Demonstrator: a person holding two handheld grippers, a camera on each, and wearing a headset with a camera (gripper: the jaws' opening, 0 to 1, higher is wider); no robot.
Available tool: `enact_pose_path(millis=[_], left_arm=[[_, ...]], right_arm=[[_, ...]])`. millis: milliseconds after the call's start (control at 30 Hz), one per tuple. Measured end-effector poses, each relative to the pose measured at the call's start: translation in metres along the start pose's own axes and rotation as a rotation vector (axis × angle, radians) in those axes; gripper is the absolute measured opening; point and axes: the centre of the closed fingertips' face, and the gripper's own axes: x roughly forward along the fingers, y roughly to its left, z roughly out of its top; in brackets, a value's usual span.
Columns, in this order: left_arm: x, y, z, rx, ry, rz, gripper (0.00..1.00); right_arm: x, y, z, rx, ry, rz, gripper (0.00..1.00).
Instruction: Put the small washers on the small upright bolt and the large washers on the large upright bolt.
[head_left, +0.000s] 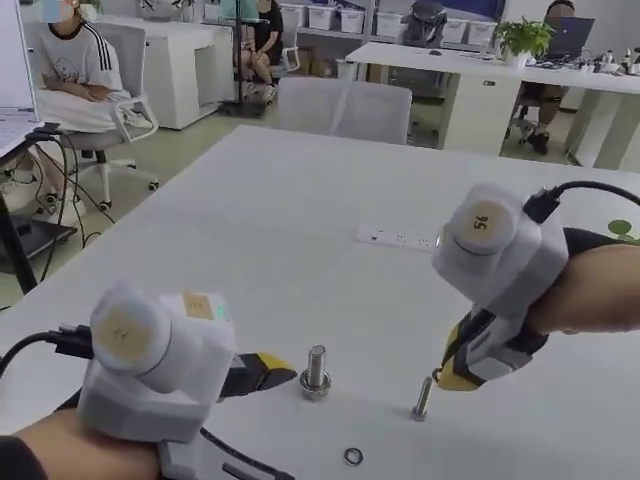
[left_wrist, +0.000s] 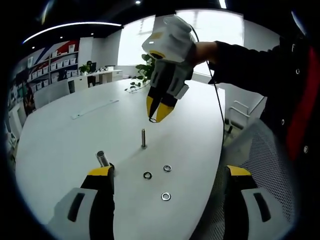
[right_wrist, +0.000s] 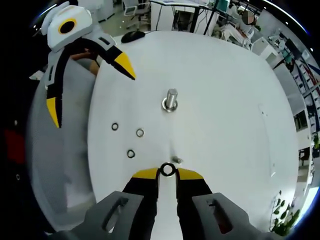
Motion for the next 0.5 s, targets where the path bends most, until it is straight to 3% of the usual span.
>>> enact_pose_path(millis=[500], left_arm=[[0.008, 0.004, -0.001, -0.029, 0.010, 0.016, 0.91]], right_arm=[[0.017, -0.014, -0.003, -0.010, 0.006, 0.032, 0.13]])
